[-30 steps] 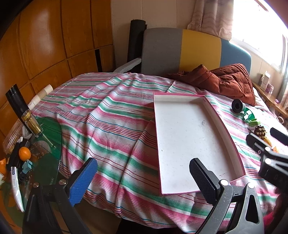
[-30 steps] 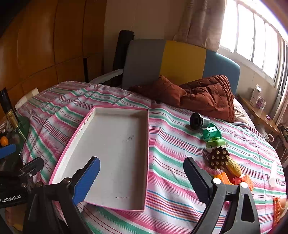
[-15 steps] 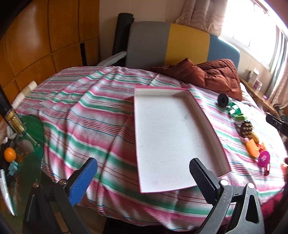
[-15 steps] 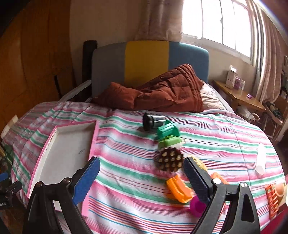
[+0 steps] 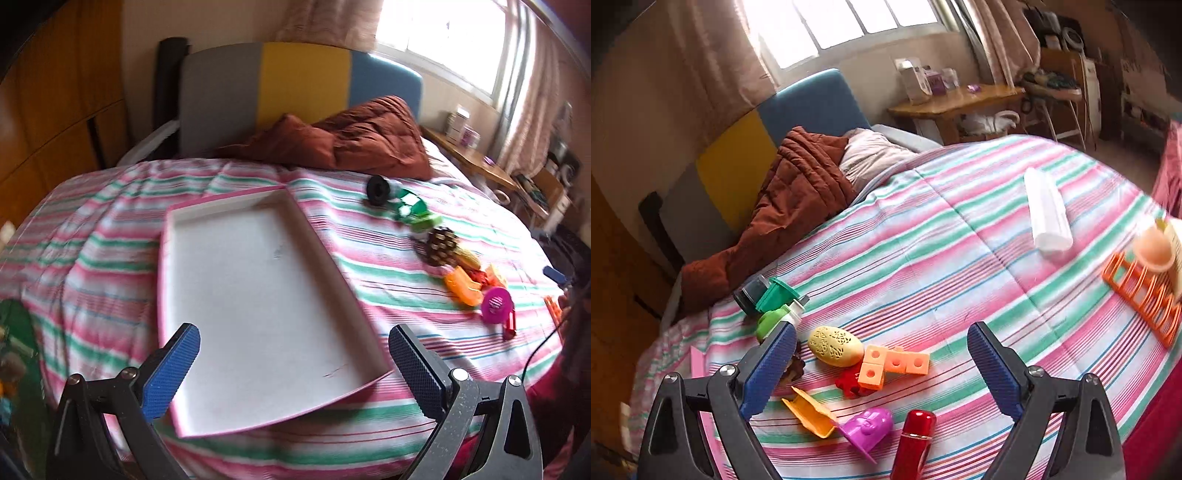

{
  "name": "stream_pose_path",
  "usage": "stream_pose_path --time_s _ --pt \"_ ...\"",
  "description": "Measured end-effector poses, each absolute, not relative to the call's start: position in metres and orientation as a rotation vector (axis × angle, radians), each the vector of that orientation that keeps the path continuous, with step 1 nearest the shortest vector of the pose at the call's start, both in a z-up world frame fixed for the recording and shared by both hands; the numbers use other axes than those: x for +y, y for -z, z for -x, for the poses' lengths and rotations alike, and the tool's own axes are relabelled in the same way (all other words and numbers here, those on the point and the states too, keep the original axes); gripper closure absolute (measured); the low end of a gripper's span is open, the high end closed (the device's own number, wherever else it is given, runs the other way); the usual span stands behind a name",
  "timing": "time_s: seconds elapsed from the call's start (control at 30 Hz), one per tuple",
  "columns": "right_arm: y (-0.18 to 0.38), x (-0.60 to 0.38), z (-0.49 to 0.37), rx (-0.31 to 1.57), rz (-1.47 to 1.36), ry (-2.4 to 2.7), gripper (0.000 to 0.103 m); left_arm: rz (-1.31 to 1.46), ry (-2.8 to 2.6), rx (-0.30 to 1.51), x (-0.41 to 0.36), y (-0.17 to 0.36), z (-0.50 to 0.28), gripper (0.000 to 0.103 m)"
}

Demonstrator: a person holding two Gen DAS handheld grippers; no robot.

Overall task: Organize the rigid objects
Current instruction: 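Move both grippers over the cluster of toys beside the white tray, then close the left gripper on the orange slide piece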

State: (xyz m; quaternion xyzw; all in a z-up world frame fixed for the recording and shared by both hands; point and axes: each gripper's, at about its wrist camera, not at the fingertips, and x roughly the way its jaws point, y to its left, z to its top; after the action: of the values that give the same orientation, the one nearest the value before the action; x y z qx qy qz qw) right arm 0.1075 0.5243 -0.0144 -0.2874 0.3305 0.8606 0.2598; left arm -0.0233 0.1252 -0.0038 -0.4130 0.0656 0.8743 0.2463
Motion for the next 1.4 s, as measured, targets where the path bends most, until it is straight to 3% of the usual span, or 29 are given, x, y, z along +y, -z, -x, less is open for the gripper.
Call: stream_pose_path --time_s 0.17,0.37,0.63,0.8,0.93,1.0,1.1,1.17,1.23,1.4 --pt "0.019 0.535 -0.12 1.045 0.722 -2.311 0.008 1.169 -2.234 0.214 0.19 0.013 0.029 0.001" --pt "0.019 0.533 -0.116 1.048 0.741 -2.329 0.008 1.22 -2.11 0.285 0.265 0.034 0.031 0.002" --pt "0.022 0.534 -0.111 1.076 0.768 -2.345 0.008 1.375 -1.985 0.21 0.332 0.063 0.047 0.025" --pt "0.024 0.532 -0.105 1.075 0.796 -2.359 0.008 1.411 -1.946 0.084 0.36 0.066 0.05 0.025" --pt "0.025 0.532 -0.105 1.085 0.8 -2.365 0.008 1.442 -1.957 0.093 0.381 0.081 0.052 0.025" --pt "0.026 0.533 -0.105 1.093 0.801 -2.365 0.008 1.469 -1.953 0.119 0.386 0.093 0.052 0.03" --pt "0.027 0.534 -0.104 1.098 0.81 -2.361 0.008 1.402 -1.993 0.189 0.382 0.095 0.046 0.049" --pt "0.027 0.534 -0.103 1.091 0.816 -2.357 0.008 1.367 -2.019 0.25 0.378 0.096 0.044 0.068" --pt "0.027 0.533 -0.101 1.079 0.83 -2.356 0.008 1.347 -2.003 0.253 0.372 0.097 0.046 0.076" --pt "0.03 0.533 -0.1 1.067 0.86 -2.335 0.009 1.284 -1.981 0.366 0.363 0.097 0.036 0.076"
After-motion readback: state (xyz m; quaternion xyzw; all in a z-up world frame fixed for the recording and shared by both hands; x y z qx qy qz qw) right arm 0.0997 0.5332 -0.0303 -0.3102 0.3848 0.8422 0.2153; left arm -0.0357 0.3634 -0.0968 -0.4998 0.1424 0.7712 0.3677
